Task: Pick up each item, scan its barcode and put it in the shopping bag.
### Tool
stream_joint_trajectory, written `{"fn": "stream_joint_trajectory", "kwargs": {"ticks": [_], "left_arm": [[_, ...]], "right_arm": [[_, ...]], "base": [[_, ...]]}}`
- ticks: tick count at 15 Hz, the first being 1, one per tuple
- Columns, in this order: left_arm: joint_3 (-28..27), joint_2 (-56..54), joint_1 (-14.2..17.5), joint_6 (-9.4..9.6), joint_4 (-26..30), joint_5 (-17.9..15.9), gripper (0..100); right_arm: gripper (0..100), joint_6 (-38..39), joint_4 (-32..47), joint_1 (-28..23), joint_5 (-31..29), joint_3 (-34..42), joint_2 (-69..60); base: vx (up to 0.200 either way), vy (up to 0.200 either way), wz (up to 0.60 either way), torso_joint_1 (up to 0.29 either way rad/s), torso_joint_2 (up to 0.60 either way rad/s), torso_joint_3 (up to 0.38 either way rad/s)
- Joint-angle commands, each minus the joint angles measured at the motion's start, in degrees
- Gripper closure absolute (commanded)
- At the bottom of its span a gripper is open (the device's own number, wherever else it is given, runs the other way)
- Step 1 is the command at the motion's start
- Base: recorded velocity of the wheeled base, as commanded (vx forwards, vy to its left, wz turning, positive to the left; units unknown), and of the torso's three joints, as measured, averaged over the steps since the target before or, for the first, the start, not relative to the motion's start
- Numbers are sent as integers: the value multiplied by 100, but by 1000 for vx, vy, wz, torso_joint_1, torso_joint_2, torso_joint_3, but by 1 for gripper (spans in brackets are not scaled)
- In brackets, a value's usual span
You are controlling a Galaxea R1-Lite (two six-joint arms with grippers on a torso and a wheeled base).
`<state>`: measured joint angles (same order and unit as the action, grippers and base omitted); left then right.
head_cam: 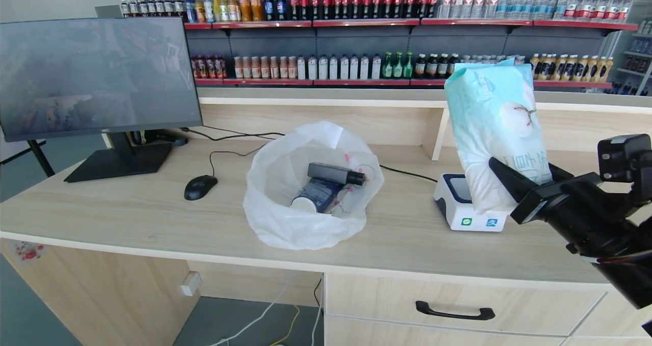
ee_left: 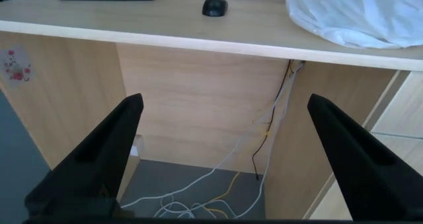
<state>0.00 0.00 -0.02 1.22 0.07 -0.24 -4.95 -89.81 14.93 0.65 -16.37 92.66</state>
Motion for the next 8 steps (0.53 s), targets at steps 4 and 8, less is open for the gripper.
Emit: {"fn": "stream_joint_trajectory", "kwargs": {"ticks": [4,8], "left_arm": [[0,0,2,1,1,-2,0],[0,0,2,-8,1,-2,0]], "right_arm": [[100,-6,-19,177,-3,55,138],[100,-6,-19,317,-109,55,314]], "base": [[200,0,0,3,2,2],[0,0,0,0,0,0]]}}
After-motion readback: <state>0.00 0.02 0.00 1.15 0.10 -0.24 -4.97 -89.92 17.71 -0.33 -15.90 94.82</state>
